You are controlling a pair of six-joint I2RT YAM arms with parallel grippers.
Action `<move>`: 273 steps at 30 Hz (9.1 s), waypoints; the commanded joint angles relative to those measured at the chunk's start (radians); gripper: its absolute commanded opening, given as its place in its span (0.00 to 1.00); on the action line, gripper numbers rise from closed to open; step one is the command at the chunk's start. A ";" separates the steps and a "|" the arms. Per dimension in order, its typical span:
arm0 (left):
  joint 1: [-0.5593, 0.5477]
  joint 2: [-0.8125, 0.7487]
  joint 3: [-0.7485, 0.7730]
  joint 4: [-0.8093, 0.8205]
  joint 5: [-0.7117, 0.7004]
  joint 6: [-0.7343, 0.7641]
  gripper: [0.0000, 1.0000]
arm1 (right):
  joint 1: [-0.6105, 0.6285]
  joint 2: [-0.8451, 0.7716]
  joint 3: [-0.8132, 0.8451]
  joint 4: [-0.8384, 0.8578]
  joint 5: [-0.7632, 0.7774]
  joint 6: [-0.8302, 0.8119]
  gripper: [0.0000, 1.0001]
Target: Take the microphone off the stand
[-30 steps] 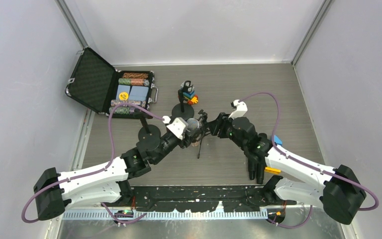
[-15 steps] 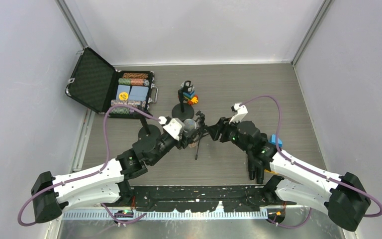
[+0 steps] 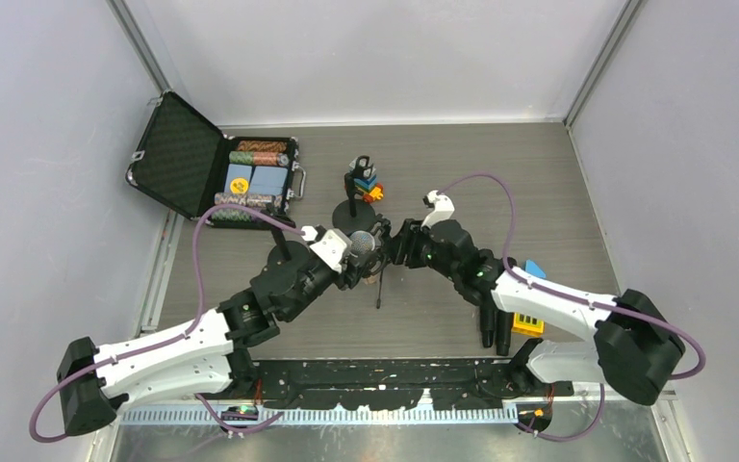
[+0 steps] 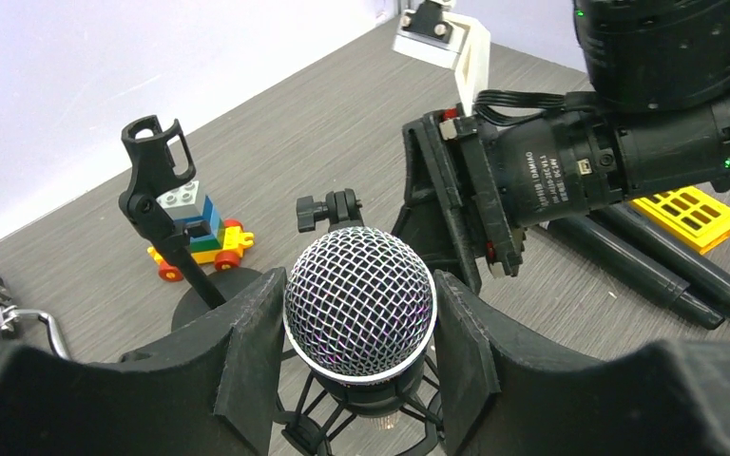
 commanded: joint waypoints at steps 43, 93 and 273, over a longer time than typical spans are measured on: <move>0.147 -0.126 -0.068 -0.047 0.251 0.110 0.00 | -0.001 -0.110 -0.025 0.253 0.014 0.307 0.50; 0.147 -0.213 -0.033 -0.051 -0.039 0.033 0.03 | 0.137 0.015 0.193 0.002 0.010 0.076 0.45; 0.147 -0.148 0.453 -0.395 0.498 -0.264 0.00 | 0.147 -0.194 0.054 0.371 -0.684 0.061 0.64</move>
